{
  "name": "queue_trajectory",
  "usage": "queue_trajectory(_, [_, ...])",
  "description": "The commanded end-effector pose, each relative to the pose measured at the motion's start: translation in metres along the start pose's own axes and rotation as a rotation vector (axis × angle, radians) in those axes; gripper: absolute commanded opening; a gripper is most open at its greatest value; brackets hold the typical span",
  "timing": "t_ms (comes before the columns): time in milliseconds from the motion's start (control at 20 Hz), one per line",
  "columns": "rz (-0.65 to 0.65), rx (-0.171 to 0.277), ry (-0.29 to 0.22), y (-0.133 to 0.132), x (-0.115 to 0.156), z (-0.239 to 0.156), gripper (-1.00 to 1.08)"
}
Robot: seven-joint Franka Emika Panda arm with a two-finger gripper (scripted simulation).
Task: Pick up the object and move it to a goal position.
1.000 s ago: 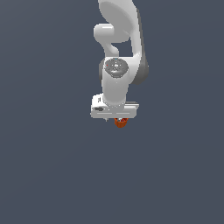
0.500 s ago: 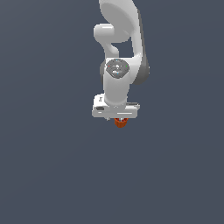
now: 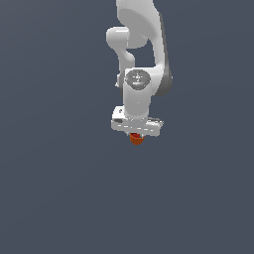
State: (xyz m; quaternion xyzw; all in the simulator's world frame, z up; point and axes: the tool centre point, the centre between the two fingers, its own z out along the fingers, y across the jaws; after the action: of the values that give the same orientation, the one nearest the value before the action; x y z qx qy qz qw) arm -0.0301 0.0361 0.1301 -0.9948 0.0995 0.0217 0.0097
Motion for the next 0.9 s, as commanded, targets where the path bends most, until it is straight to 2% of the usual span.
queue_trajectory(0, [0.064,0.013,0.002,-0.007,-0.006,0.006,0.28])
queue_trajectory(450, [0.276,0.051,0.003,-0.027,-0.027,0.023,0.28])
queue_trajectory(850, [0.37,0.066,0.001,-0.034,-0.036,0.03,0.28])
